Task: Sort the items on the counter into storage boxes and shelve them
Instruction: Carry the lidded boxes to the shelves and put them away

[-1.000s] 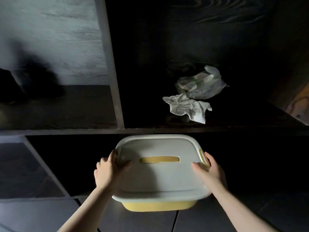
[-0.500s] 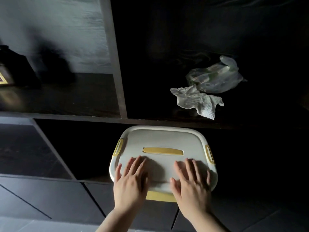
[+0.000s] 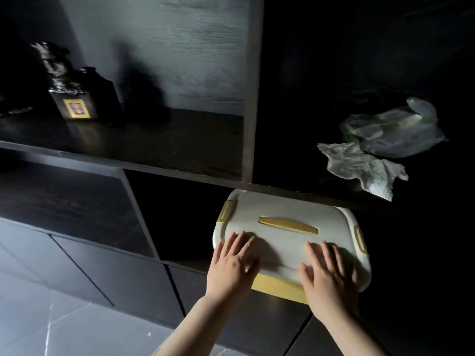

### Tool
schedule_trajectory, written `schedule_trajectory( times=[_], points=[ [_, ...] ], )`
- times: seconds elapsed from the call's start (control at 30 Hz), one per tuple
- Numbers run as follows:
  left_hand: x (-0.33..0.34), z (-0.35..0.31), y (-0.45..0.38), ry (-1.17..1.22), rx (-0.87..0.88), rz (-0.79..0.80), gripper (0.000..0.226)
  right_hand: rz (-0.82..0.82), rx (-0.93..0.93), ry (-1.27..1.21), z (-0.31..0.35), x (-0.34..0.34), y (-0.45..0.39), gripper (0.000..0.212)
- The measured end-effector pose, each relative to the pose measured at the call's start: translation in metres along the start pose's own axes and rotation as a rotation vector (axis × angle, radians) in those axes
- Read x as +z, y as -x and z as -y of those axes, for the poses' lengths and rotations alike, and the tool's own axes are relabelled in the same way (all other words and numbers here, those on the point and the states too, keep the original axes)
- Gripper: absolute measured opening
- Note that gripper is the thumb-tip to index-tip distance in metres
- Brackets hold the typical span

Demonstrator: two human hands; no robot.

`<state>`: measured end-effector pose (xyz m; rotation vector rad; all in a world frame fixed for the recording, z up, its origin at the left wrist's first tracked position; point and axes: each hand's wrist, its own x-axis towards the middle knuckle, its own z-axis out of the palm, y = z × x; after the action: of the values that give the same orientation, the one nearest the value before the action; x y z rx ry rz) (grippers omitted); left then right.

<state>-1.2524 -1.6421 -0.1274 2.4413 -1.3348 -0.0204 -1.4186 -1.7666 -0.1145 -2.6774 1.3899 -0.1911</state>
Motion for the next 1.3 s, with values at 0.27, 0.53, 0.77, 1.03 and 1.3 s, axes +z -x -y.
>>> schedule_trajectory(
  times=[0.27, 0.53, 0.77, 1.03, 1.3],
  points=[
    [-0.088, 0.138, 0.112, -0.022, -0.345, -0.203, 0.031, -0.064, -0.495, -0.282, 0.175, 0.001, 0.04, 0.061],
    [-0.137, 0.276, 0.268, -0.002, -0.934, -0.36, 0.037, 0.188, -0.97, -0.288, 0.366, 0.058, 0.123, 0.067],
    [-0.17, 0.365, 0.357, -0.03, -1.178, -0.445, 0.036, 0.28, -1.139, -0.216, 0.508, 0.104, 0.173, 0.048],
    [-0.174, 0.426, 0.384, 0.041, -1.39, -0.451, 0.037, 0.353, -1.295, -0.158, 0.612, 0.126, 0.187, 0.049],
    [-0.19, 0.556, 0.344, 0.005, -1.505, -0.468, 0.04, 0.5, -1.472, -0.077, 0.76, 0.167, 0.143, 0.052]
  ],
)
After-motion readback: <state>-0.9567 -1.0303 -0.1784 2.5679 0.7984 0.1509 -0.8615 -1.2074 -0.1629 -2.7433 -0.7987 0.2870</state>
